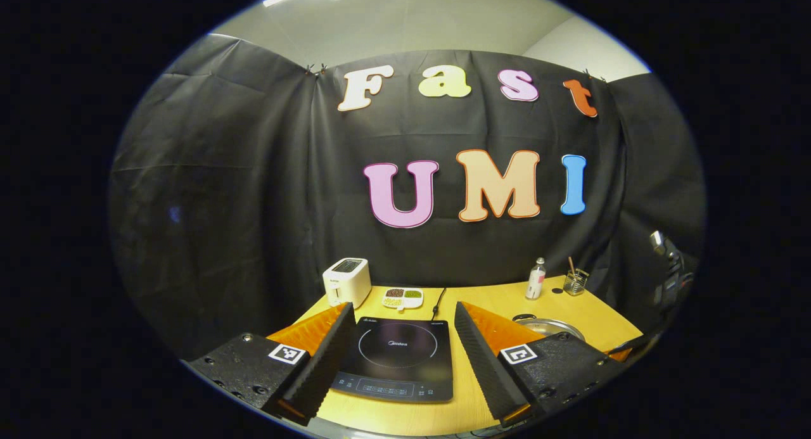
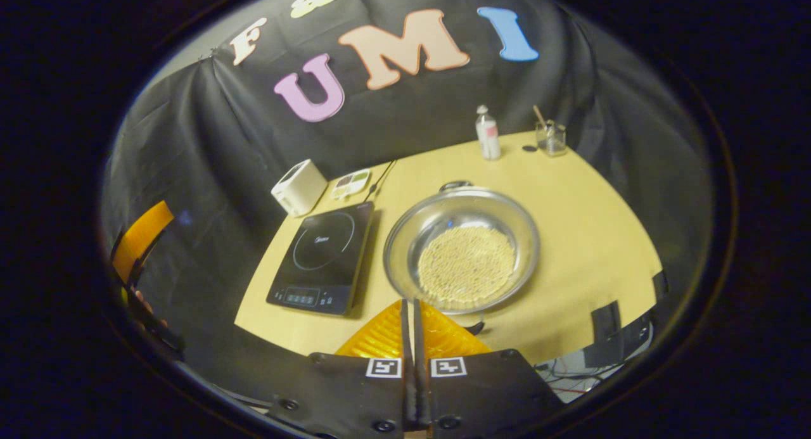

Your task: First push the handle of the pot to place it horizontally, then grasp the pot with both hands and set it on the induction cooktop.

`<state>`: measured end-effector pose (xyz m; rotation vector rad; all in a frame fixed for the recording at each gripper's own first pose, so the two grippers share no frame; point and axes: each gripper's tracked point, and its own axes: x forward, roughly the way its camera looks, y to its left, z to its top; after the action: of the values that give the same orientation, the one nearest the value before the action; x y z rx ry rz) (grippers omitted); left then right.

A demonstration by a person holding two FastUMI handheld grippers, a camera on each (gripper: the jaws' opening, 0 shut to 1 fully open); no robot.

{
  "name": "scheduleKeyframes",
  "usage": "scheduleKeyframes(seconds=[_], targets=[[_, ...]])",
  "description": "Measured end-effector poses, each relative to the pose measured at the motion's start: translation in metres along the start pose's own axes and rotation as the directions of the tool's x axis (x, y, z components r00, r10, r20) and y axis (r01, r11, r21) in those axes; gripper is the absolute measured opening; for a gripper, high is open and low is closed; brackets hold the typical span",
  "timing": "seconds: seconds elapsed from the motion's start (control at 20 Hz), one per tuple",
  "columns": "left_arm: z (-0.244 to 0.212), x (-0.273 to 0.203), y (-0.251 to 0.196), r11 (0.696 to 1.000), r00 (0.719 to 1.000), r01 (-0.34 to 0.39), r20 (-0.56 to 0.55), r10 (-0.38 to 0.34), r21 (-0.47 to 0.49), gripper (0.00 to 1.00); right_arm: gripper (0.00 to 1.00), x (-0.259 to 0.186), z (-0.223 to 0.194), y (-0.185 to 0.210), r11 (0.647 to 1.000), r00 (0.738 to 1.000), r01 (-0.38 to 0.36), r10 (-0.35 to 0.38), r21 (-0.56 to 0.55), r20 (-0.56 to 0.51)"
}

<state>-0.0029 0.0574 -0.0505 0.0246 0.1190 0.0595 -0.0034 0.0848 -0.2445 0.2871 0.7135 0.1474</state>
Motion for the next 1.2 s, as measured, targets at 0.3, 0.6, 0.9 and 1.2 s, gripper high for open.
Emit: scheduleKeyframes(seconds=[0.3, 0.6, 0.9, 1.2], targets=[[-0.019, 0.001, 0.01, 0.999, 0.999, -0.023, -0.044, 0.024, 0.034, 0.96, 0.0, 0.048, -0.049, 0.011, 0.997, 0.979, -0.029, 0.043, 0.077, -0.199], [-0.028, 0.007, 0.019, 0.999, 0.996, -0.052, -0.069, 0.051, -0.013, 0.96, 0.0, 0.084, -0.069, -0.013, 0.999, 0.963, 0.032, -0.02, 0.041, -0.269], [-0.036, 0.014, 0.022, 0.998, 0.995, -0.057, -0.087, 0.055, -0.018, 0.93, 0.02, 0.095, -0.077, -0.027, 0.997, 0.953, 0.073, -0.073, -0.013, -0.294], [-0.044, 0.027, 0.021, 0.996, 0.991, -0.062, -0.119, 0.054, -0.067, 0.94, 0.01, 0.09, -0.073, -0.048, 0.99, 0.948, 0.132, -0.138, -0.041, -0.287]])
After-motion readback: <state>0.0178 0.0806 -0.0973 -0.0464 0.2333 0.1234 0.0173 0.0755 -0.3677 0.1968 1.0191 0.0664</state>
